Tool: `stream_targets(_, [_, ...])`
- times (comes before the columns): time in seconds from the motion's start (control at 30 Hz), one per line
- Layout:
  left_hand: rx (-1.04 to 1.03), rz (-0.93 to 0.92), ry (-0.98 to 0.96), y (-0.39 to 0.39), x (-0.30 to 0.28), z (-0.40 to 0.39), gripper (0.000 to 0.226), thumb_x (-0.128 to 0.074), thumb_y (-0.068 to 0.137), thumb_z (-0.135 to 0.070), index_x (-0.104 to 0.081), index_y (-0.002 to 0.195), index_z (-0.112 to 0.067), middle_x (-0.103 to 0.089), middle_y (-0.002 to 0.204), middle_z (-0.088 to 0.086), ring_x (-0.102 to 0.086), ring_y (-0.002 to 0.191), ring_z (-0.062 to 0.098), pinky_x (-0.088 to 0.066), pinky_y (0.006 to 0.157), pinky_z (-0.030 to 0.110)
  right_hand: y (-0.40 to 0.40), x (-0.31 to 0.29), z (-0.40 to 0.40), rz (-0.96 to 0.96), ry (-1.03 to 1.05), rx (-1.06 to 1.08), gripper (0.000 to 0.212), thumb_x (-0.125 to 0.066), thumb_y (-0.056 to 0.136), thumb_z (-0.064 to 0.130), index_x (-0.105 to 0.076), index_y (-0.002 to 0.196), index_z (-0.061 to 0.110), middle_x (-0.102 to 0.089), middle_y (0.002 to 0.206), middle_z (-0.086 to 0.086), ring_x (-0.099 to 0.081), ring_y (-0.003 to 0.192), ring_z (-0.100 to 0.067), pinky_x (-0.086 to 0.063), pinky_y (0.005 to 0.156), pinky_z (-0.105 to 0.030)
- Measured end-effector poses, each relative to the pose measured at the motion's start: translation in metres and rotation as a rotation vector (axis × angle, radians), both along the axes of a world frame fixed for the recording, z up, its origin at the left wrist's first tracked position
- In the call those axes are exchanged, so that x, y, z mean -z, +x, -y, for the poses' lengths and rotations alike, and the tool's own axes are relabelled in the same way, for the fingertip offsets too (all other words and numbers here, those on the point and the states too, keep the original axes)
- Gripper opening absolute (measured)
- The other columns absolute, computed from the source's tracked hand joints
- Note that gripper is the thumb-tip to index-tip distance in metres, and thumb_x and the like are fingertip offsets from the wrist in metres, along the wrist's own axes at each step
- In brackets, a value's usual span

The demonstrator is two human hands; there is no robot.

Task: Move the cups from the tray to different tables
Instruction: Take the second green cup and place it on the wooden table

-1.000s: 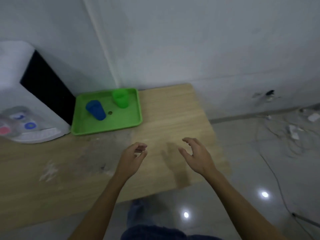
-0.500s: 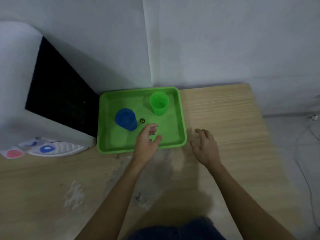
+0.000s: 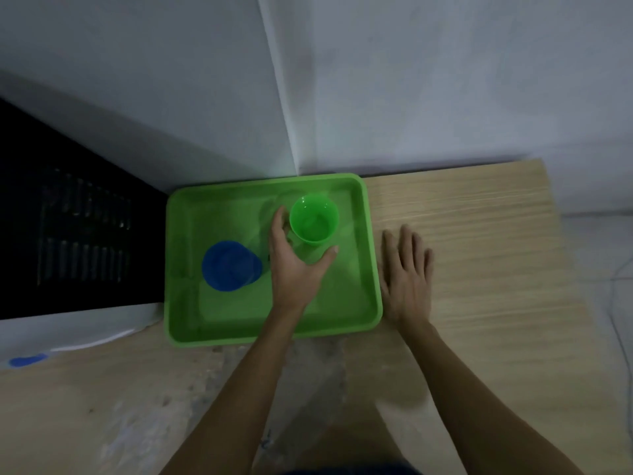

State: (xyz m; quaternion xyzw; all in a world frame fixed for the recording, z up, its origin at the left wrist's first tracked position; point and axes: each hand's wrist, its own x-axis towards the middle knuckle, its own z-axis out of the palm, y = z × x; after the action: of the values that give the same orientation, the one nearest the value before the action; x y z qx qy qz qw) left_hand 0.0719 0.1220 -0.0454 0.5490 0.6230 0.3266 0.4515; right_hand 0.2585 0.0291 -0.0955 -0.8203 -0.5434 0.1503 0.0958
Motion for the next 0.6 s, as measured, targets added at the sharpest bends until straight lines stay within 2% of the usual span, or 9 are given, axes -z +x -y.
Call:
stream_targets(0.07, [0.009,0.011,0.015,0.003,0.002,-0.006,0.107,-0.097,0.069,-0.03,-0.037,0.156,-0.025,-0.049,0.154,-0.007,-0.047,0.142,0.009,-0.043,0.119,0.041,0.0,0.008,0.001,0.068,-0.045,-0.003,0.074,-0.04,0.106,0.05,-0.001,0.166,0.028,0.004,0.174,-0.009,0.003,0.161,-0.031,-0.005,0.129,-0.055])
stream_targets(0.13, [0.024,0.018,0.009,0.005,0.003,-0.009,0.099,-0.098,0.069,-0.03,-0.043,0.151,-0.028,-0.053,0.147,-0.016,-0.048,0.138,-0.001,-0.04,0.117,0.023,0.002,0.011,0.001,0.091,-0.077,-0.005,0.081,-0.046,0.105,0.051,0.003,0.165,0.029,0.006,0.174,-0.009,0.005,0.161,-0.03,-0.004,0.129,-0.055])
stream_targets(0.2, [0.023,0.026,-0.006,0.007,0.003,-0.012,0.092,-0.097,0.069,-0.03,-0.045,0.144,-0.036,-0.053,0.136,-0.031,-0.048,0.129,-0.017,-0.036,0.108,0.006,0.002,0.012,0.002,0.102,-0.081,-0.015,0.082,-0.047,0.104,0.051,0.003,0.165,0.029,0.007,0.174,-0.01,0.005,0.161,-0.03,-0.005,0.129,-0.055])
stream_targets(0.27, [0.017,0.033,-0.023,0.009,0.002,-0.013,0.087,-0.097,0.07,-0.031,-0.045,0.139,-0.042,-0.053,0.129,-0.037,-0.047,0.123,-0.023,-0.037,0.102,0.001,0.003,0.013,0.002,0.102,-0.089,-0.024,0.083,-0.047,0.104,0.051,0.004,0.165,0.029,0.008,0.174,-0.01,0.006,0.161,-0.03,-0.004,0.129,-0.056])
stream_targets(0.33, [0.011,0.032,-0.019,0.009,0.002,-0.016,0.082,-0.096,0.071,-0.031,-0.048,0.137,-0.043,-0.055,0.127,-0.037,-0.05,0.122,-0.02,-0.041,0.103,0.009,0.004,0.014,0.002,0.1,-0.084,-0.021,0.083,-0.048,0.104,0.051,0.004,0.165,0.029,0.009,0.174,-0.01,0.006,0.161,-0.031,-0.002,0.129,-0.055])
stream_targets(0.43, [0.019,0.014,0.002,0.01,-0.001,-0.019,0.079,-0.095,0.072,-0.033,-0.052,0.139,-0.036,-0.059,0.126,-0.032,-0.056,0.123,-0.009,-0.048,0.109,0.026,0.005,0.014,0.0,0.11,-0.089,-0.026,0.083,-0.047,0.104,0.052,0.004,0.165,0.029,0.008,0.174,-0.01,0.006,0.161,-0.031,-0.002,0.129,-0.055])
stream_targets(0.53, [0.045,0.013,0.04,0.01,-0.006,-0.018,0.08,-0.094,0.072,-0.033,-0.054,0.141,-0.026,-0.064,0.13,-0.017,-0.06,0.126,0.007,-0.051,0.112,0.041,0.006,0.012,-0.001,0.111,-0.09,-0.032,0.079,-0.044,0.105,0.05,0.002,0.166,0.028,0.006,0.174,-0.011,0.005,0.161,-0.033,-0.002,0.129,-0.055])
stream_targets(0.6, [0.065,0.002,0.056,0.01,-0.014,-0.016,0.084,-0.095,0.071,-0.035,-0.054,0.143,-0.023,-0.064,0.134,-0.011,-0.059,0.129,0.011,-0.05,0.113,0.044,0.005,0.009,0.0,0.095,-0.087,-0.041,0.076,-0.042,0.106,0.049,-0.001,0.166,0.027,0.004,0.174,-0.011,0.003,0.161,-0.033,-0.002,0.128,-0.055])
